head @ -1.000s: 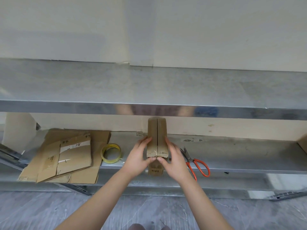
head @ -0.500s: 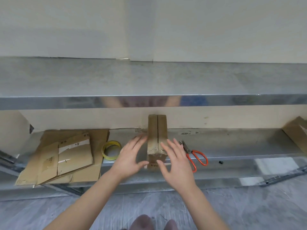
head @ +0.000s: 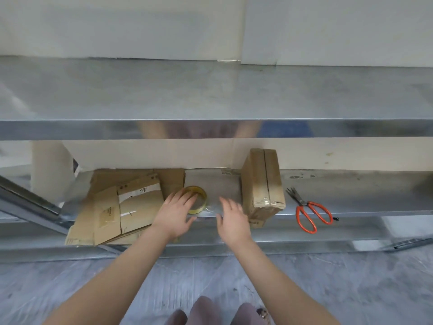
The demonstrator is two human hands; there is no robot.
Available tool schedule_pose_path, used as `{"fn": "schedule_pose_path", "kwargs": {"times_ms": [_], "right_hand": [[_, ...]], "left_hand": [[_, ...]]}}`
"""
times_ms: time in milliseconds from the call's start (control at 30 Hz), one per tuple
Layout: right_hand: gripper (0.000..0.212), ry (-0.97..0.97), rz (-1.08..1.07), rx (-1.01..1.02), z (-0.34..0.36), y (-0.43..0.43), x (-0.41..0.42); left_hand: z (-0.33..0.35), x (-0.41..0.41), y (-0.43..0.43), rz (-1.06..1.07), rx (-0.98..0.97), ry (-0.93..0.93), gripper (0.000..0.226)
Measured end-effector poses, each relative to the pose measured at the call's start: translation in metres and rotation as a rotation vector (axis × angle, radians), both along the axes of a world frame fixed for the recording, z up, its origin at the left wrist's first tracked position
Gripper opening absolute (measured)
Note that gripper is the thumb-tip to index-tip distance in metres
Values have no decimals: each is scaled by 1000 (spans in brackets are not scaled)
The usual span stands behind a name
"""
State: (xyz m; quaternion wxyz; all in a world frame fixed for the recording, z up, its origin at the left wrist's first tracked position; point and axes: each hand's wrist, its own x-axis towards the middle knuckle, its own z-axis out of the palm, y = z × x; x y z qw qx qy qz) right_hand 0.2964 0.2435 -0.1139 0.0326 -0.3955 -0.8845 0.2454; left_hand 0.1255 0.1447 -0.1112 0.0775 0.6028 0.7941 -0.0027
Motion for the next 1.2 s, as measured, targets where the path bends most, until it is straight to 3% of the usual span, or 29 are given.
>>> {"fn": "schedule_pose_path", "kwargs": {"times_ms": [167,333,500,600,700,867,933,1033,1200], "right_hand": [[40,-222,18,-49,-16,23,-28],[20,-230,20,-25,-23,28,-41],[15,-217,57,-78,-19,33,-42],[12,-78,42,-48,-8,23,-33],[7,100,38,37,11,0,-26],[17,87,-56,-3,36,-10,7],[23,57,-78,-45,43,-6,27],[16,59,-81,-62,59,-1,60],[7,225,-146,-174,89,19,110]], "left_hand": [[-13,-5,14,-46,3,-8,38],[-19,-16,9,-59,30,-20,16],[-13,-24,9,-179,109,-11,21],[-8,-28,2,-122,140,-136,17],[1,-27,-12,-50,185,-274,31],[30,-4,-24,-40,235,-543,35],[42,9,-21,-72,224,-564,31],[55,31,-17,-83,228,-612,30],[71,61,-10,-136,243,-570,31]]}}
